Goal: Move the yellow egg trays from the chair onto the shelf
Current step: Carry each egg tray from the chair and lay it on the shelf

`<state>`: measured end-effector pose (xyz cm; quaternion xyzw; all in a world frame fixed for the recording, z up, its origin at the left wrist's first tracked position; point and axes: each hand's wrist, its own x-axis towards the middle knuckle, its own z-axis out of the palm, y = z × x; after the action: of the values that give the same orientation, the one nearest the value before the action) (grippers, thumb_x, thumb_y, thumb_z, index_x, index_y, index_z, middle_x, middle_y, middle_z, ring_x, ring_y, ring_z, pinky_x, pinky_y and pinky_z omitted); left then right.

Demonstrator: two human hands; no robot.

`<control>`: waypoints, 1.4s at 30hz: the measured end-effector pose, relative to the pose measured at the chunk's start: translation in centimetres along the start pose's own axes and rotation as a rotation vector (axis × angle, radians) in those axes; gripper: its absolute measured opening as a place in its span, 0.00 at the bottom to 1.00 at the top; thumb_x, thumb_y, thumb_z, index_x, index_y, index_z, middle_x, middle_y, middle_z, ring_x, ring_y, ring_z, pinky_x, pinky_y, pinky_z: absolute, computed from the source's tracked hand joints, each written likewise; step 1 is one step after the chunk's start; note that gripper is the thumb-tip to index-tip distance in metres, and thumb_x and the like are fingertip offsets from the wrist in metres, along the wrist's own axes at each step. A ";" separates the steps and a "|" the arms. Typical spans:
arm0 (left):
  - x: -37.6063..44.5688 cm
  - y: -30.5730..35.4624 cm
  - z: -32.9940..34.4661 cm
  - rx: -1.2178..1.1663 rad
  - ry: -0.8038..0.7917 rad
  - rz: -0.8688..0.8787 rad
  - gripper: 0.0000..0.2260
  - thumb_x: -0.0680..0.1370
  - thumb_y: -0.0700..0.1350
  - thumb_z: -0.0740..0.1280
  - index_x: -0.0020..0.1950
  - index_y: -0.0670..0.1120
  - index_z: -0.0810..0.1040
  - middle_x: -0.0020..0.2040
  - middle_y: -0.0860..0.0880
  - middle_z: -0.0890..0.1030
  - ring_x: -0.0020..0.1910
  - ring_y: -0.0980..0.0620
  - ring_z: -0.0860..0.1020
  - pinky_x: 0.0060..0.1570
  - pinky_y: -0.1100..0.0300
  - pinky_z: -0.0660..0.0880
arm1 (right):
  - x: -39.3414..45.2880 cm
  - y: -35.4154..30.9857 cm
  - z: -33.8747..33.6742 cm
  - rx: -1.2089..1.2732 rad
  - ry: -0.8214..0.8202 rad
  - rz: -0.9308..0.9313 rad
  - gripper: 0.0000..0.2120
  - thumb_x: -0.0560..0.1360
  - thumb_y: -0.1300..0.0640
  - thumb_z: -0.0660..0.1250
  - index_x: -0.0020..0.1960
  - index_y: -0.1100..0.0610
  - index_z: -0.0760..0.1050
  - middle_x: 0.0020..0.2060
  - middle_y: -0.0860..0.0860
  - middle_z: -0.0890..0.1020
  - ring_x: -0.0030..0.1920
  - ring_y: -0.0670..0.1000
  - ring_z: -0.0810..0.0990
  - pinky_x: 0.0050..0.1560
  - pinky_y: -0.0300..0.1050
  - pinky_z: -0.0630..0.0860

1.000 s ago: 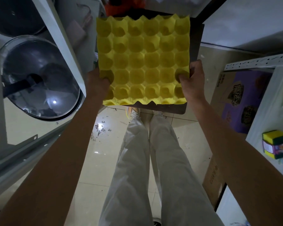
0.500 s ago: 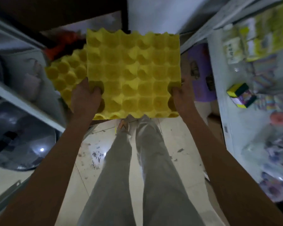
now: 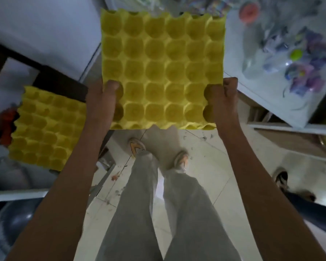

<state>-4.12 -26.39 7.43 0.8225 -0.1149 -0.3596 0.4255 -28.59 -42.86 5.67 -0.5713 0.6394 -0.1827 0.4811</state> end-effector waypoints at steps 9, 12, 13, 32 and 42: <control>-8.7 11.7 6.6 0.283 0.022 0.249 0.20 0.86 0.57 0.53 0.37 0.53 0.72 0.35 0.57 0.74 0.34 0.63 0.74 0.34 0.66 0.65 | -6.0 -4.2 -16.7 0.140 0.158 0.061 0.11 0.85 0.44 0.55 0.53 0.46 0.73 0.43 0.38 0.76 0.52 0.50 0.75 0.56 0.46 0.67; -12.6 16.1 6.8 0.363 0.020 0.269 0.19 0.87 0.56 0.52 0.43 0.48 0.72 0.39 0.53 0.74 0.40 0.52 0.72 0.39 0.56 0.63 | -9.2 -7.5 -21.4 0.176 0.147 0.071 0.15 0.85 0.42 0.53 0.51 0.48 0.74 0.42 0.43 0.76 0.46 0.48 0.76 0.50 0.48 0.69; -13.8 17.3 7.0 0.367 0.004 0.269 0.18 0.87 0.56 0.52 0.46 0.48 0.73 0.39 0.53 0.73 0.42 0.51 0.72 0.40 0.56 0.64 | -10.1 -8.5 -22.9 0.185 0.158 0.080 0.16 0.85 0.41 0.53 0.51 0.48 0.75 0.41 0.42 0.76 0.44 0.45 0.76 0.49 0.48 0.70; -15.6 26.0 5.5 0.122 -0.161 0.335 0.13 0.86 0.56 0.55 0.47 0.55 0.75 0.45 0.55 0.79 0.51 0.49 0.79 0.54 0.51 0.74 | -14.7 -14.7 -27.5 0.240 0.395 0.123 0.24 0.83 0.45 0.55 0.46 0.65 0.74 0.34 0.54 0.74 0.38 0.52 0.72 0.40 0.46 0.69; -8.7 31.7 5.2 0.151 -0.198 0.389 0.15 0.86 0.56 0.55 0.41 0.57 0.73 0.38 0.59 0.74 0.38 0.64 0.72 0.38 0.64 0.68 | -8.6 -17.4 -24.5 0.299 0.408 0.216 0.21 0.83 0.43 0.56 0.44 0.54 0.81 0.41 0.51 0.83 0.42 0.50 0.79 0.43 0.48 0.75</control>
<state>-10.21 -44.65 34.61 0.7749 -0.3391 -0.3399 0.4110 -40.12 -47.69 34.28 -0.3740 0.7463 -0.3340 0.4379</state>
